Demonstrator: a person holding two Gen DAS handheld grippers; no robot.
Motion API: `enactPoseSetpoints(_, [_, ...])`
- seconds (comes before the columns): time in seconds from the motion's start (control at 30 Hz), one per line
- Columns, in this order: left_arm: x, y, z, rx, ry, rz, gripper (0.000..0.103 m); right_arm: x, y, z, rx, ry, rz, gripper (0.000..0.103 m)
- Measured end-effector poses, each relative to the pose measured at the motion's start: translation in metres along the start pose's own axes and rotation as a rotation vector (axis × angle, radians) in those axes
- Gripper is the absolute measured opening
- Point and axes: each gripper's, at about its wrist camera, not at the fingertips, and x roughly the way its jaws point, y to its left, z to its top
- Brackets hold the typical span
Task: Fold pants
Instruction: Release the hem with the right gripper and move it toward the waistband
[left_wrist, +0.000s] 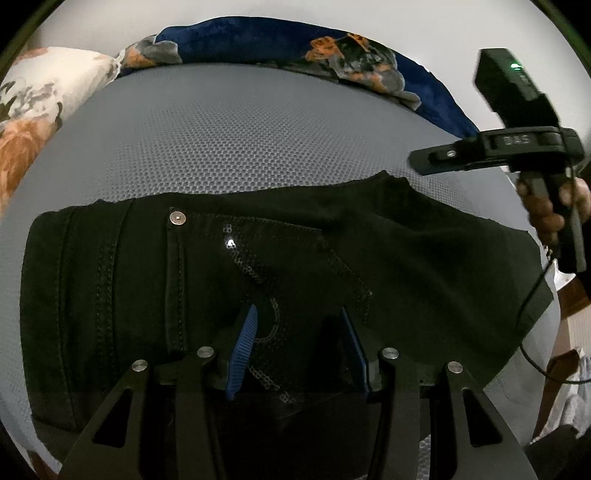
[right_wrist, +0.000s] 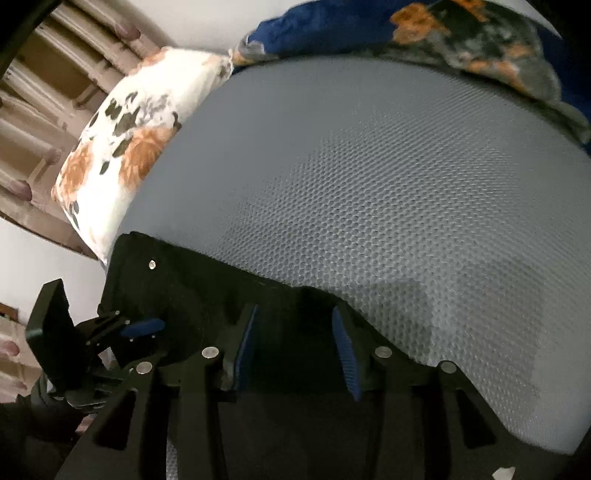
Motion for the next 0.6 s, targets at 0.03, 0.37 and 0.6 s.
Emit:
enactPoseSetpoints(0.03, [0.0,0.001,0.0,-0.001,-0.001,-0.005,0.047,0.004,-0.002,0.001,-0.001,0.018,0.013,0.04])
enactPoseSetpoints(0.37, [0.0,0.003,-0.002,0.012,-0.011,-0.019,0.047,0.027,0.001,0.008,-0.076,0.088,0.095,0.013])
enactPoseSetpoints(0.6, [-0.001,0.0,-0.008,0.041,-0.022,-0.002,0.047,0.038,-0.02,0.011,0.061,0.012,0.072,0.008])
